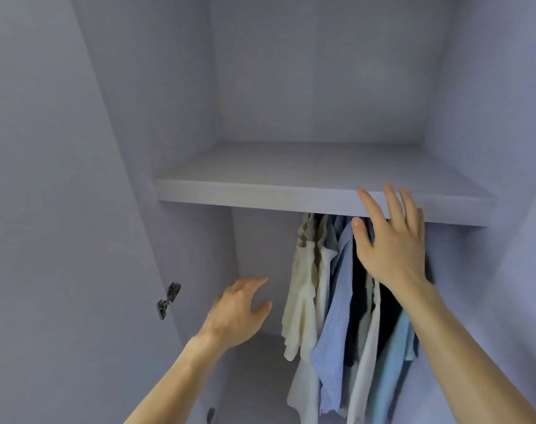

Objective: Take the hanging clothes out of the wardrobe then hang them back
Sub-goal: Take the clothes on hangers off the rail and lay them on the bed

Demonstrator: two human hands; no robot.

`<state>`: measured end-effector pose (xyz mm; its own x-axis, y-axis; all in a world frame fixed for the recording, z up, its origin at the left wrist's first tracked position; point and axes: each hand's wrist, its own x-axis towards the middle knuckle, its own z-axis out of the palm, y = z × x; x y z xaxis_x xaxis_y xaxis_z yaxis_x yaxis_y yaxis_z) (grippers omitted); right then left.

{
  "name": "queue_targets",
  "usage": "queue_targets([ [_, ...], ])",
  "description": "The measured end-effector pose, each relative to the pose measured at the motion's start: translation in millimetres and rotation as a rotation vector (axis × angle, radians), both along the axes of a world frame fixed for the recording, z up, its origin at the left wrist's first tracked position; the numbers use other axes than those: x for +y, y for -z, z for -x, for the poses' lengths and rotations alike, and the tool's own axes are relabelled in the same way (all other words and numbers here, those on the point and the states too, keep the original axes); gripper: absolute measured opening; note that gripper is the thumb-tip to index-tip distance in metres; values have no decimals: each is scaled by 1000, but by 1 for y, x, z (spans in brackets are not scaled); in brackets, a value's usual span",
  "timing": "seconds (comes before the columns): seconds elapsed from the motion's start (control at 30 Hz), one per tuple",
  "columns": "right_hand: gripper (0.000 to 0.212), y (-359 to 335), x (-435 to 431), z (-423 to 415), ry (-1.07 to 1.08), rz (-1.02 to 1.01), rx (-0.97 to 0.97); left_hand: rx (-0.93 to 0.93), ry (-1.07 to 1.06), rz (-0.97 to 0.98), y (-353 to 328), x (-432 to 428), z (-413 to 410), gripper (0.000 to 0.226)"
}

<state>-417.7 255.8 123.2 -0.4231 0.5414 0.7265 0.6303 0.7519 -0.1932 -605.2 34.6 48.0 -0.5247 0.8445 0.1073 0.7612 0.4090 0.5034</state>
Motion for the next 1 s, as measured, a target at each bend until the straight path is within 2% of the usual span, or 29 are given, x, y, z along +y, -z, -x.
queue_targets([
  [0.13, 53, 3, 61, 49, 141, -103, -56, -92, 44, -14, 11, 62, 22, 58],
  [0.27, 37, 30, 98, 80, 208, -367, 146, -177, 37, -1, 29, 124, 44, 63],
  [0.43, 39, 42, 122, 96, 225, -620, 294, -300, -25, 15, 56, 205, 54, 70],
  [0.6, 42, 45, 129, 100, 221, -662, 332, -332, -173, -60, 65, 266, 49, 75],
  [0.73, 41, 44, 130, 102, 221, -664, 344, -263, -193, -74, 72, 286, 43, 49],
  [0.8, 41, 43, 131, 103, 224, -663, 350, -285, -214, -117, 72, 289, 40, 39],
  [1.0, 41, 46, 131, 101, 225, -642, 342, -434, -289, -353, 66, 276, 40, 30],
])
